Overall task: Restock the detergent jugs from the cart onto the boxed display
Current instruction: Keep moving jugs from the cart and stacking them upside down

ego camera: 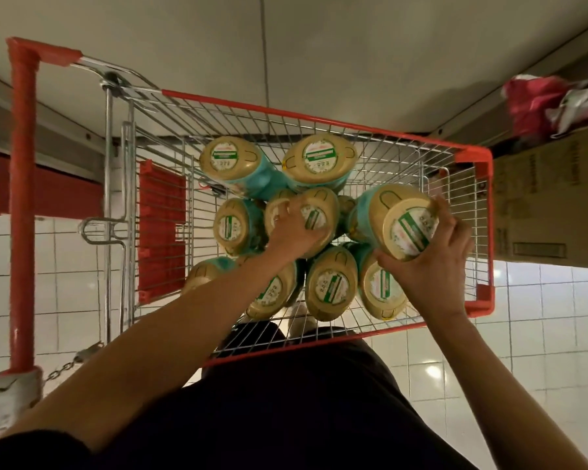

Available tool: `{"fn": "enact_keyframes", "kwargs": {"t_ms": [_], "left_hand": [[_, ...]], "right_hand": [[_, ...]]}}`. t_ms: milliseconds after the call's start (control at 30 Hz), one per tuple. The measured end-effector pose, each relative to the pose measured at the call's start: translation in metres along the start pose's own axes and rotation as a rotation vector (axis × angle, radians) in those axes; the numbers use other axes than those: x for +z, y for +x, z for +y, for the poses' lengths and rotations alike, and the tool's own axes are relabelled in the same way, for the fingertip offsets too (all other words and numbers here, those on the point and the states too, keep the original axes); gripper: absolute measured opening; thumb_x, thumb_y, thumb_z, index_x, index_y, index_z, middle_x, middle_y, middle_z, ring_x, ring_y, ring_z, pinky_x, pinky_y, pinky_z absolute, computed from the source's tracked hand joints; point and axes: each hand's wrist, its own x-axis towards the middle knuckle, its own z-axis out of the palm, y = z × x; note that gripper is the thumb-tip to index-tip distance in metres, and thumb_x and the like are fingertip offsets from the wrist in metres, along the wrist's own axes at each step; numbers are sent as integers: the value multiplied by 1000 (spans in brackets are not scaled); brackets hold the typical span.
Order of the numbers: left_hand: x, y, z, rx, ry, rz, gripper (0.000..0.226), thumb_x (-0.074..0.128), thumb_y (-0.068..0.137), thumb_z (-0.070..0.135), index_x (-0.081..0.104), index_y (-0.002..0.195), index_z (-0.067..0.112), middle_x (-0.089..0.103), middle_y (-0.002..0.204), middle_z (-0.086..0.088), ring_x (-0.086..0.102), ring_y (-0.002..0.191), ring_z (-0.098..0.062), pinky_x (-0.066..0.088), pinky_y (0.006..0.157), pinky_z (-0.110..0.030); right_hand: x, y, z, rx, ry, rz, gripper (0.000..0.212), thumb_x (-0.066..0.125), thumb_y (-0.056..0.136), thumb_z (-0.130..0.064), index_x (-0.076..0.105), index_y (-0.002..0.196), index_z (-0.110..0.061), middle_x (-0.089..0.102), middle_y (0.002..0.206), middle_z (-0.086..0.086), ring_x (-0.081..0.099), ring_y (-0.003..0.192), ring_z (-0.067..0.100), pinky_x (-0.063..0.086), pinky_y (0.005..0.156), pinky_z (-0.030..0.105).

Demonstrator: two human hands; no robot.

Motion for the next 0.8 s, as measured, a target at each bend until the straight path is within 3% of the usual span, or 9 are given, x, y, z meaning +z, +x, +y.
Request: {"fn": "enact_keyframes", "kwargs": {"t_ms": [133,300,533,733,800], "left_hand": [[29,12,11,23,264,61,119,79,81,62,4,164,23,13,167,-16,29,148,-49,40,112,-61],[40,17,16,70,428,95,138,90,71,58,-6,165,29,3,169,-17,26,150,-49,45,106,-66],[11,-1,18,107,379,173,132,91,67,55,6,165,32,24,157,-15,32,144,-44,45,109,-60],[-24,-63,17,120,186,341,132,80,57,70,7,162,39,22,157,-14,36,142,-47,41,110,-64],[-34,-87,20,107,113,381,133,85,59,65,8,164,36,24,155,-13,34,143,-45,38,114,-64]], "right_hand": [[0,6,-8,-4,-62,-22,125,86,64,-61,18,162,-27,33,147,14,35,137,39,50,103,64],[1,8,-20,-57,-95,-1,119,85,66,-61,25,159,-16,34,156,12,35,144,35,45,113,58],[-5,13,-13,-87,-87,-1,124,83,70,-65,18,165,-17,38,152,16,39,139,37,45,110,56],[-11,15,-6,-101,-32,24,123,85,70,-65,21,164,-19,40,145,17,41,133,37,49,101,54],[-13,12,-4,-86,40,42,121,89,67,-64,25,160,-20,40,142,14,41,131,34,50,95,48]]}}
